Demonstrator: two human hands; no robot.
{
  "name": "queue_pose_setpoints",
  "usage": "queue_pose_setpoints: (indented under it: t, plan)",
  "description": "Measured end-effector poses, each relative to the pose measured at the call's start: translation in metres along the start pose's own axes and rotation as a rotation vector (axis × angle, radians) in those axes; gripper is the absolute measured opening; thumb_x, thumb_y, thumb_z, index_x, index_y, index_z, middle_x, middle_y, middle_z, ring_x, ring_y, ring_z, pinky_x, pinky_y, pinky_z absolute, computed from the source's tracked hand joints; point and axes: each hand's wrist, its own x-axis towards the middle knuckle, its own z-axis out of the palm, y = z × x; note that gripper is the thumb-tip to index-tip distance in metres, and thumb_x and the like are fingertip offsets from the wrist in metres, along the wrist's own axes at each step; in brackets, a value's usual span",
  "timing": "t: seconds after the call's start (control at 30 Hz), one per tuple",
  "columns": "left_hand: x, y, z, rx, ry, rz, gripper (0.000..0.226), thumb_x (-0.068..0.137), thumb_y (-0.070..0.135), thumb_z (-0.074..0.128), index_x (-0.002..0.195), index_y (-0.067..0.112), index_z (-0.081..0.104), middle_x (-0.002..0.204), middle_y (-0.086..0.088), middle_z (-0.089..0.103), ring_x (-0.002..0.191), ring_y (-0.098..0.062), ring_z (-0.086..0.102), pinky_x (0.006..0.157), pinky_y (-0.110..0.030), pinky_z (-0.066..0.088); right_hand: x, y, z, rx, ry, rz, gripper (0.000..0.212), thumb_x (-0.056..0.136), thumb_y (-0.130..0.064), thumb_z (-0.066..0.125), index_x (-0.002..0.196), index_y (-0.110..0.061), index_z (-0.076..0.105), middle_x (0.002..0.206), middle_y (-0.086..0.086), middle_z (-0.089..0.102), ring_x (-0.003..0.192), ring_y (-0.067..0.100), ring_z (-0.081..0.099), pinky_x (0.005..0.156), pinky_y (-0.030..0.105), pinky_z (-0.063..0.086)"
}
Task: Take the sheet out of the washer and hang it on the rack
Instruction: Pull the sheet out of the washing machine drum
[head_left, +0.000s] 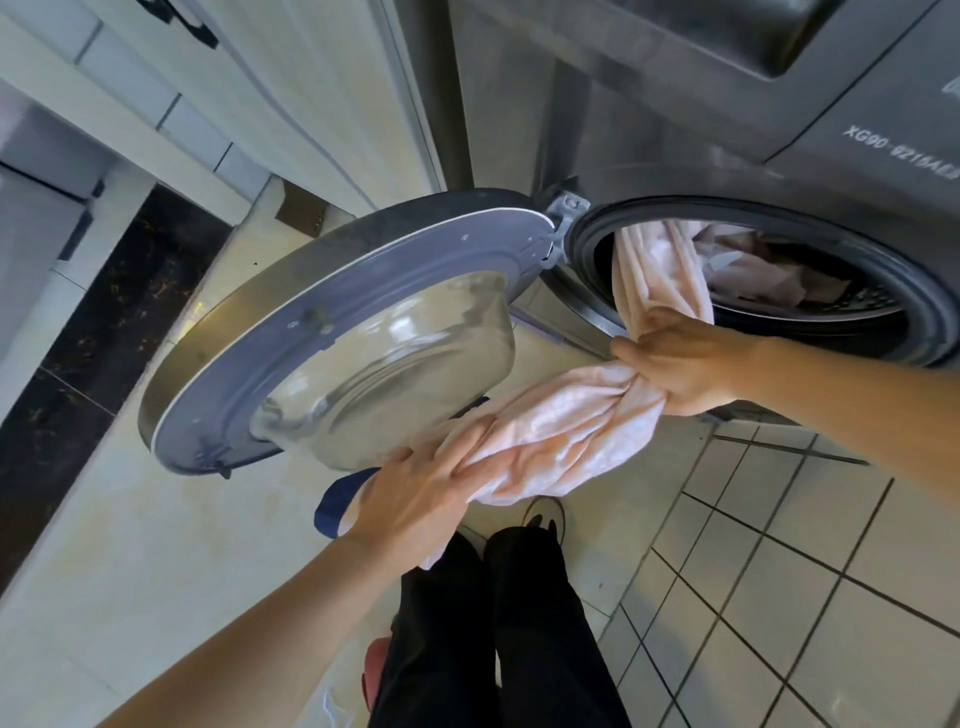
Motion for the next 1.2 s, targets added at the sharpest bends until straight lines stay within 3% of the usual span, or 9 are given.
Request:
queue_pose_setpoints:
  t: [0.17,0.33,0.43,0.5,0.57,0.77,0.83,0.97,1.2]
  plan:
    - [0.004,0.012,-0.006,-0.080,0.007,-0.114,0.075,0.068,0.016,0.067,0.136,0.037,0.041,0.148,0.006,0.034,0.069,-0.021,0.060,0.052,-0.032,0.050,-0.005,-0.031,-0.008,0.060,0.102,0.157,0.042,0.078,-0.031,0.060,0.107,-0.019,0.031,0.071,0.000,0.054,0.075,0.027,0.054,0.065,0.036,0.051]
    - [0.023,0.033,-0.018,-0.297,-0.006,-0.377,0.045,0.082,0.028,0.060,0.122,0.037,0.042,0.143,0.011,0.032,0.087,-0.023,0.061,0.059,-0.031,0.036,-0.002,-0.086,-0.007,-0.080,0.140,0.341,0.041,0.086,-0.028,0.047,0.122,-0.012,0.033,0.081,0.001,0.068,0.079,0.027,0.067,0.063,0.030,0.033]
    - [0.031,0.045,-0.028,-0.406,0.139,-0.499,0.049,0.077,0.038,0.064,0.118,0.027,0.037,0.123,0.006,0.044,0.068,-0.023,0.055,0.053,-0.030,0.031,-0.001,-0.122,-0.007,0.068,0.093,0.488,0.044,0.088,-0.027,0.044,0.128,-0.013,0.032,0.087,0.000,0.067,0.085,0.026,0.066,0.066,0.032,0.037]
    - [0.032,0.052,-0.034,-0.394,0.261,-0.474,0.059,0.073,0.042,0.071,0.118,0.024,0.037,0.121,0.003,0.046,0.059,-0.022,0.050,0.048,-0.027,0.028,-0.002,-0.146,-0.009,0.237,0.128,0.524,0.053,0.083,-0.025,0.048,0.132,-0.014,0.029,0.093,-0.002,0.064,0.104,0.027,0.060,0.084,0.037,0.042]
    - [0.030,0.056,-0.038,-0.376,0.329,-0.377,0.075,0.069,0.041,0.075,0.131,0.023,0.036,0.134,-0.003,0.043,0.070,-0.025,0.061,0.047,-0.030,0.037,-0.008,-0.168,-0.011,0.452,0.270,0.502,0.054,0.077,-0.022,0.054,0.126,-0.012,0.034,0.088,-0.006,0.058,0.108,0.023,0.056,0.100,0.036,0.034]
    - [0.015,0.053,-0.050,-0.354,0.309,-0.093,0.100,0.067,0.046,0.073,0.148,0.039,0.014,0.157,-0.020,0.013,0.107,-0.033,0.061,0.069,-0.041,0.056,-0.026,-0.193,-0.011,0.755,0.497,0.502,0.031,0.074,-0.008,0.060,0.101,-0.013,0.045,0.087,-0.002,0.057,0.100,0.024,0.050,0.102,0.032,0.030]
    - [0.011,0.057,-0.053,-0.312,0.282,-0.067,0.094,0.067,0.051,0.066,0.147,0.045,0.016,0.159,-0.018,0.001,0.117,-0.033,0.055,0.072,-0.043,0.056,-0.028,-0.197,-0.015,0.793,0.543,0.497,0.034,0.073,-0.003,0.063,0.103,-0.011,0.052,0.091,0.001,0.059,0.102,0.024,0.045,0.098,0.029,0.036]
    - [0.017,0.067,-0.059,-0.245,0.205,-0.243,0.079,0.073,0.056,0.065,0.140,0.052,0.023,0.158,-0.008,-0.019,0.091,-0.033,0.060,0.079,-0.040,0.048,-0.027,-0.206,-0.023,0.957,0.644,0.560,0.045,0.071,-0.011,0.073,0.108,-0.026,0.052,0.090,-0.006,0.059,0.082,0.010,0.056,0.064,0.007,0.044]
    - [0.021,0.058,-0.050,-0.234,0.203,-0.283,0.067,0.062,0.044,0.077,0.120,0.036,0.046,0.157,-0.008,0.012,0.075,-0.032,0.061,0.064,-0.038,0.045,-0.036,-0.210,-0.023,0.863,0.634,0.509,0.049,0.077,-0.013,0.076,0.122,-0.016,0.057,0.101,0.002,0.059,0.089,0.017,0.060,0.070,0.019,0.051]
